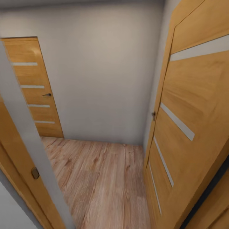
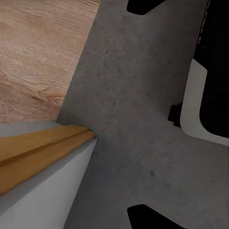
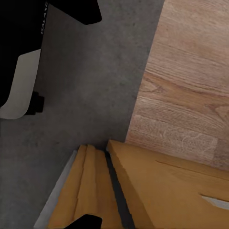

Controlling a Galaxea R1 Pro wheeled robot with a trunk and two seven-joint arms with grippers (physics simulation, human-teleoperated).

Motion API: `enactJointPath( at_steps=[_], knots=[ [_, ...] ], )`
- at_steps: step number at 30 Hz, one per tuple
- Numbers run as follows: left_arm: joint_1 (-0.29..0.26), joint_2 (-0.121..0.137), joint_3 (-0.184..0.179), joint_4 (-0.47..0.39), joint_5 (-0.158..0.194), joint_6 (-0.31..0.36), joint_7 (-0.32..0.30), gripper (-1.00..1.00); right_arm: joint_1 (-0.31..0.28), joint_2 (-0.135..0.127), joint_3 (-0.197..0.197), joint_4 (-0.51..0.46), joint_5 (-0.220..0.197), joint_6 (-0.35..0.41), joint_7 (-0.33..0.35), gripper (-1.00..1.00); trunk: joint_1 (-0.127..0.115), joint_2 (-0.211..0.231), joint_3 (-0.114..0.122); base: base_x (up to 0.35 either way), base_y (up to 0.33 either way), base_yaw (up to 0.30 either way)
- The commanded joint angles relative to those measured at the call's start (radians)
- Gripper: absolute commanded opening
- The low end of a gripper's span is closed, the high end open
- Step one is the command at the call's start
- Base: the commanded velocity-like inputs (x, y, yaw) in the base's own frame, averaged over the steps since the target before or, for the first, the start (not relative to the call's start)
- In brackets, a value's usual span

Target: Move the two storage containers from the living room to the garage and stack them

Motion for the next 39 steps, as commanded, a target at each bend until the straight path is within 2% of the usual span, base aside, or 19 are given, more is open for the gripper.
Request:
enactJointPath(
  at_steps=[1,18,27,39],
  knots=[
    [-0.002,0.0,0.0,0.005,0.004,-0.007,0.0,1.0,-0.002,0.0,0.007,0.004,0.001,-0.007,0.0,1.0,0.001,-0.002,-0.002,0.183,0.028,0.0],
    [-0.002,0.0,0.0,0.005,0.004,-0.007,-0.001,1.0,-0.002,0.0,0.007,0.004,0.001,-0.009,0.0,1.0,0.001,-0.002,-0.002,0.015,0.002,0.0],
    [-0.002,0.0,0.0,0.005,0.004,-0.007,-0.001,1.0,-0.002,-0.001,0.007,0.004,0.001,-0.009,0.0,1.0,0.001,-0.002,-0.002,0.19,0.121,0.0],
    [-0.002,0.0,0.0,0.005,0.004,-0.007,-0.001,1.0,-0.002,0.0,0.007,0.005,0.001,-0.009,0.0,1.0,0.001,-0.002,-0.002,0.025,0.017,0.0]
  ],
)
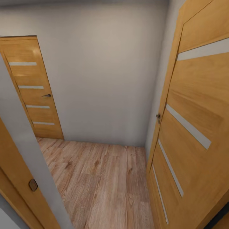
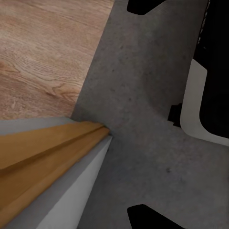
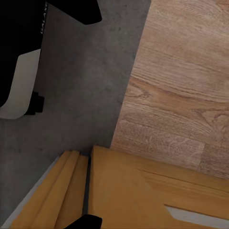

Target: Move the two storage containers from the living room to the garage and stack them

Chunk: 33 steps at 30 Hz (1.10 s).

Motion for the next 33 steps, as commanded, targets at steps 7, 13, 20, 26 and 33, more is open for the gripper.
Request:
enactJointPath(
  at_steps=[7,13,20,26,33],
  knots=[
    [-0.002,0.0,0.0,0.005,0.004,-0.007,0.001,1.0,-0.002,0.0,0.007,0.004,0.001,-0.006,0.001,1.0,0.001,-0.002,-0.002,0.0,0.0,-0.105],
    [-0.002,0.001,0.0,0.005,0.004,-0.007,0.002,1.0,-0.002,0.0,0.007,0.004,0.001,-0.006,0.001,1.0,0.001,-0.002,-0.002,0.001,0.0,-0.029],
    [-0.002,0.003,0.0,0.005,0.004,-0.007,0.002,1.0,-0.002,0.0,0.007,0.004,0.001,-0.006,0.001,1.0,0.001,-0.002,-0.002,0.18,0.053,-0.002],
    [-0.002,0.003,0.0,0.005,0.004,-0.007,0.002,1.0,-0.002,0.0,0.007,0.004,0.001,-0.006,0.001,1.0,0.001,-0.002,-0.002,0.306,0.032,0.0],
    [-0.002,0.003,0.0,0.005,0.004,-0.007,0.002,1.0,-0.002,0.0,0.007,0.004,0.001,-0.006,0.001,1.0,0.001,-0.002,-0.002,0.295,-0.033,0.0]
  ],
)
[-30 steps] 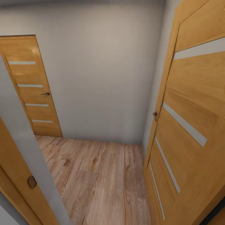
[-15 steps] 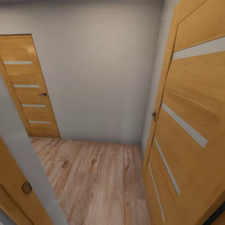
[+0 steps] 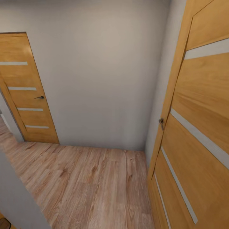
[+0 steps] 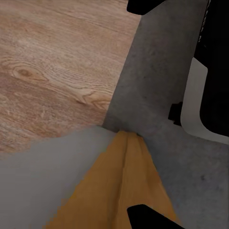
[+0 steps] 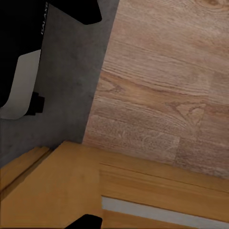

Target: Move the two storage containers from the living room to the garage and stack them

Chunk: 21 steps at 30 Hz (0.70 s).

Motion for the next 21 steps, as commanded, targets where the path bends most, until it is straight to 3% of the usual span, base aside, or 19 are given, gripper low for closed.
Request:
enactJointPath(
  at_steps=[1,21],
  knots=[
    [-0.002,0.0,0.0,0.005,0.004,-0.007,0.0,1.0,-0.002,0.0,0.007,0.005,0.001,-0.007,0.0,1.0,0.001,-0.002,-0.002,0.106,-0.02,0.0],
    [-0.002,-0.001,0.0,0.005,0.004,-0.007,0.0,1.0,-0.002,0.001,0.007,0.004,0.001,-0.008,0.0,1.0,0.001,-0.002,-0.002,0.007,-0.001,0.0]
  ],
)
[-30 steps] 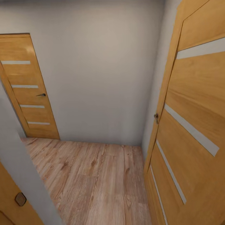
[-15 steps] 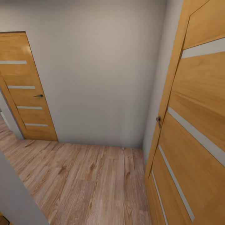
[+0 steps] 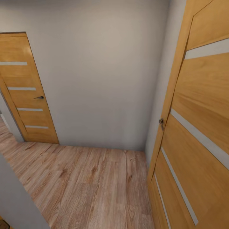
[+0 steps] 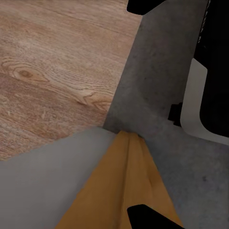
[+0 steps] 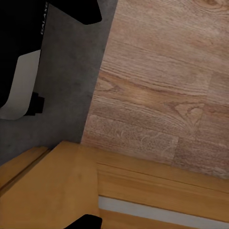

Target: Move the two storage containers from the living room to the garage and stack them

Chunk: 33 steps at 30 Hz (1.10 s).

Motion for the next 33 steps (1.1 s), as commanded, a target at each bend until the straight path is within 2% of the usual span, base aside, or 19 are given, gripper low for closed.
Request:
enactJointPath(
  at_steps=[1,15,33],
  knots=[
    [-0.002,0.0,0.0,0.005,0.004,-0.007,0.0,1.0,-0.002,0.0,0.007,0.004,0.001,-0.007,0.0,1.0,0.001,-0.002,-0.002,0.0,0.0,0.0],
    [-0.002,0.0,0.0,0.005,0.004,-0.007,0.0,1.0,-0.002,0.0,0.007,0.005,0.001,-0.006,0.0,1.0,0.001,-0.002,0.015,0.0,0.0,-0.016],
    [-0.002,-0.001,0.0,0.005,0.004,-0.007,0.0,1.0,-0.002,0.0,0.007,0.005,0.001,-0.005,0.0,1.0,0.001,-0.002,0.017,0.0,0.0,-0.053]
  ],
)
